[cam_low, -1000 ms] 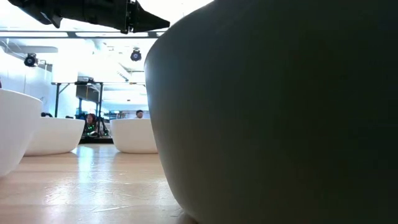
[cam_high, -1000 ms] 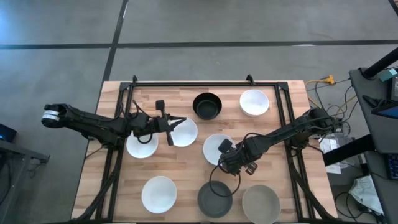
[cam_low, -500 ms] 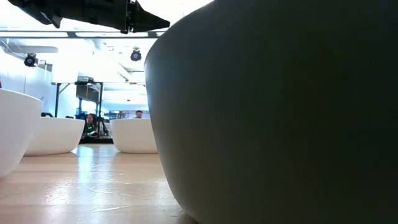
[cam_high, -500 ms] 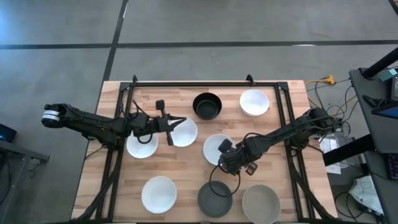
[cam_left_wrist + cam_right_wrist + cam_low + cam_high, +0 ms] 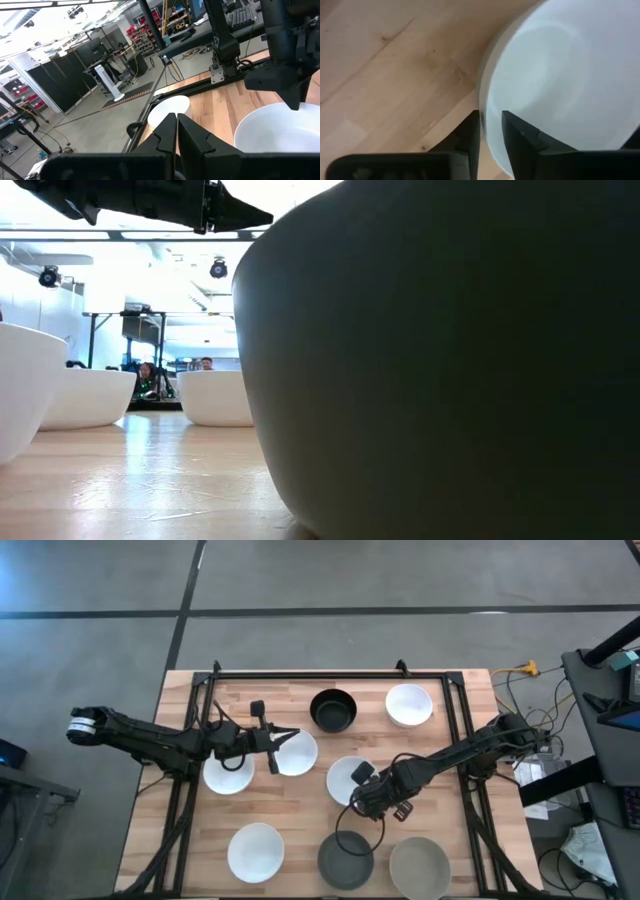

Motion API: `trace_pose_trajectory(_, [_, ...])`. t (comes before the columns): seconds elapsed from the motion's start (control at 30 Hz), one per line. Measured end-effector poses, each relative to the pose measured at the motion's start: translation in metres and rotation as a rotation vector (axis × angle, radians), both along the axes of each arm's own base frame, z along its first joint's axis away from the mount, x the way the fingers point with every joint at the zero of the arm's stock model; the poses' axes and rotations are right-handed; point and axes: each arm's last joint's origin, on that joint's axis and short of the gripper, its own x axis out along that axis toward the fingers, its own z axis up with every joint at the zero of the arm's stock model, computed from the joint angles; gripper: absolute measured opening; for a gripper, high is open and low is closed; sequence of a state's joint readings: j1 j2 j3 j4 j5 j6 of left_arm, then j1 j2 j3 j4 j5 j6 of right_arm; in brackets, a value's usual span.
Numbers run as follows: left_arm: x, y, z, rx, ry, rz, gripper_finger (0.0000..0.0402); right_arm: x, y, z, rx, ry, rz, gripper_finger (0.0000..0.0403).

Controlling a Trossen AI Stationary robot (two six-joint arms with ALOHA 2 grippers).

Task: Nest bowls inside each other
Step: Stack the white bowl on top of the light gray bowl, then stack the gray bowl on top of the white bowl

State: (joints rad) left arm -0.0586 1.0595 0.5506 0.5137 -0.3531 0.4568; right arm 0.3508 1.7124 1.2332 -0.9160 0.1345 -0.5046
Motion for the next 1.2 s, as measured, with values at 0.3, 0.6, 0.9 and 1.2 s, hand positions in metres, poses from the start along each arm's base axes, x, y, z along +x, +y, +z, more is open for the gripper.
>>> trace_pose_trajectory(0.3, [0.0,0.0,0.0,0.0,0.0,0.0,0.0,0.001,0.0,0.031,-0.001,0.032,-0.078,0.0085])
trace_pose_trajectory(0.6, [0.0,0.0,-0.001,-0.003,0.008,0.0,0.0,-0.015,0.009,0.025,0.29,0.282,-0.534,0.0068])
trace_pose_trajectory(0.9, [0.0,0.0,-0.001,-0.004,0.007,-0.002,0.0,-0.038,0.049,0.021,0.336,0.307,-0.573,0.0074])
trace_pose_trajectory(1.2, [0.0,0.0,0.0,-0.004,-0.004,-0.004,0.0,-0.061,0.096,0.035,0.324,0.022,-0.46,0.007])
